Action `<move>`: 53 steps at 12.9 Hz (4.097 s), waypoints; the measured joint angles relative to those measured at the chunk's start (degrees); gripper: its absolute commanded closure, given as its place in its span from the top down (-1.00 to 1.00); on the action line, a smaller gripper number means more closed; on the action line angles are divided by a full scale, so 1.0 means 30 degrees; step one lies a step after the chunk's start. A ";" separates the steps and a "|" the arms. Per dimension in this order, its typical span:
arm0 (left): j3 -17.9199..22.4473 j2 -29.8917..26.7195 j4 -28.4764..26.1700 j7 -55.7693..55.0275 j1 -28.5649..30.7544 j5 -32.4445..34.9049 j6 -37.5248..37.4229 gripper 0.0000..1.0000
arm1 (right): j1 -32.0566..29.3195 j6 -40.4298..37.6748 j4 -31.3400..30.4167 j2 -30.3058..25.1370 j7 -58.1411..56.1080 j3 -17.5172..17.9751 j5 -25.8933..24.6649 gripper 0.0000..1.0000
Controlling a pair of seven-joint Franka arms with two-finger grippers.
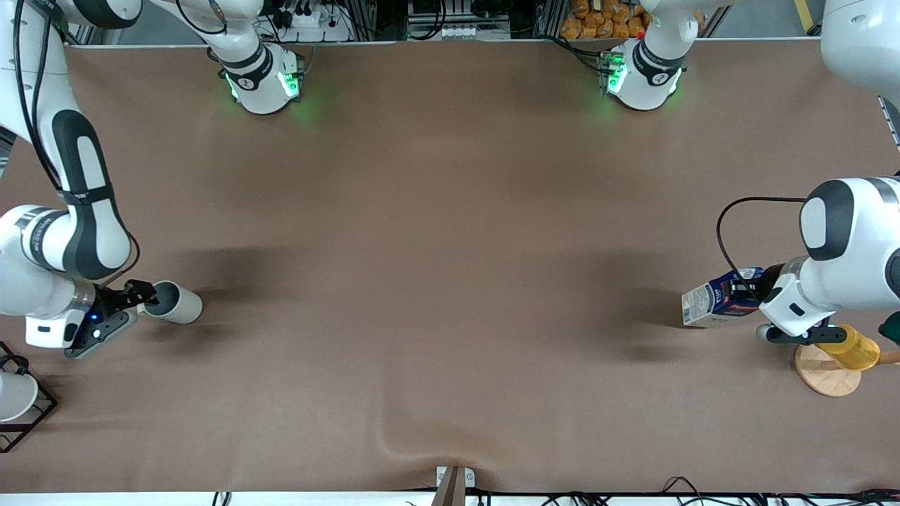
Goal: Place milk next to cup
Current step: 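Lift the carton with the left gripper while the right gripper grasps the mug, then carry the mug toward the table middle with the right gripper, then release the mug with the right gripper while the left gripper carries the carton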
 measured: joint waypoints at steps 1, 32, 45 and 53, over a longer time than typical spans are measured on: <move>0.0000 0.0000 0.0000 -0.0050 0.0000 0.0000 -0.0001 -0.08 | 0.0008 0.0348 -0.0263 0.0014 -0.0215 0.0013 0.0000 -0.33; -0.1706 -0.2196 0.1314 -0.3990 -0.1924 0.0003 -0.4245 -0.21 | 1.2990 0.0870 0.4549 0.2641 2.2964 0.3624 0.0850 -1.00; -0.1791 -0.2121 0.1312 -0.4226 -0.2043 -0.0187 -0.4222 -0.22 | 1.4906 0.0780 0.5279 0.3405 2.6715 0.3406 -0.1107 1.00; -0.1974 -0.2110 0.1736 -0.8764 -0.4843 -0.0700 -0.4614 -0.22 | 1.1540 -0.5183 0.6762 -0.0734 2.6420 0.3093 -0.1002 1.00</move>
